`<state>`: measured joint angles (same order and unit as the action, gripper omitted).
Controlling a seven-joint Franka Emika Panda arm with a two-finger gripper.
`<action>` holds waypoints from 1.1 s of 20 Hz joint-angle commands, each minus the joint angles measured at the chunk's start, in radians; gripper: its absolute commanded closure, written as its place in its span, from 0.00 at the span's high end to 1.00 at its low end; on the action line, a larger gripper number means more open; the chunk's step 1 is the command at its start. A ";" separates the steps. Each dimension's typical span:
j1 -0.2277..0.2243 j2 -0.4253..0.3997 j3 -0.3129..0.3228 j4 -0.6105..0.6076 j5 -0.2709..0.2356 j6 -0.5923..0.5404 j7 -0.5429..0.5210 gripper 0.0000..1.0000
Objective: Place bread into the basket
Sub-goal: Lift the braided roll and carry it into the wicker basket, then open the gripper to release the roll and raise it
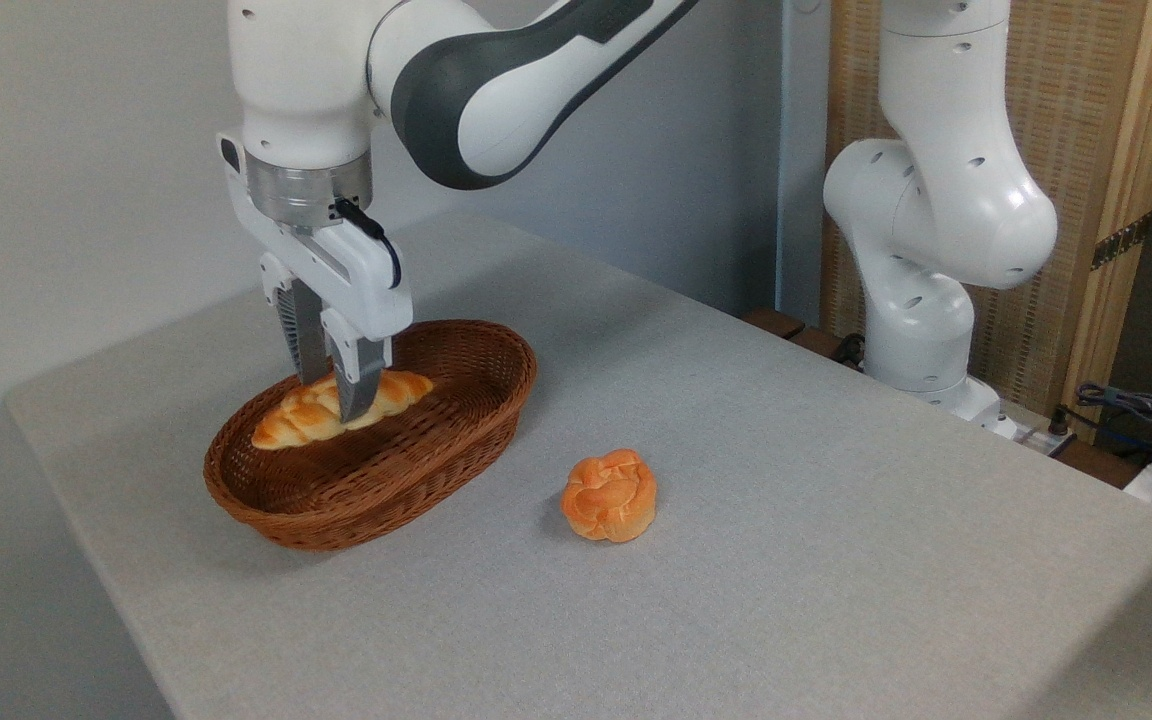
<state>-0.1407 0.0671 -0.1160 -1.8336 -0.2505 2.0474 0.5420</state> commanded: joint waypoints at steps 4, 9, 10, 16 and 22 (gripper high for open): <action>0.001 -0.006 0.004 0.001 -0.003 -0.018 -0.004 1.00; 0.007 -0.027 0.027 0.004 0.101 -0.018 -0.002 1.00; 0.007 -0.036 0.042 0.004 0.132 -0.018 -0.002 1.00; 0.007 -0.053 0.143 0.004 0.212 -0.044 0.027 1.00; 0.010 -0.075 0.222 0.002 0.221 -0.119 0.223 1.00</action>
<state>-0.1223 0.0110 0.0697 -1.8298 -0.0403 1.9711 0.6919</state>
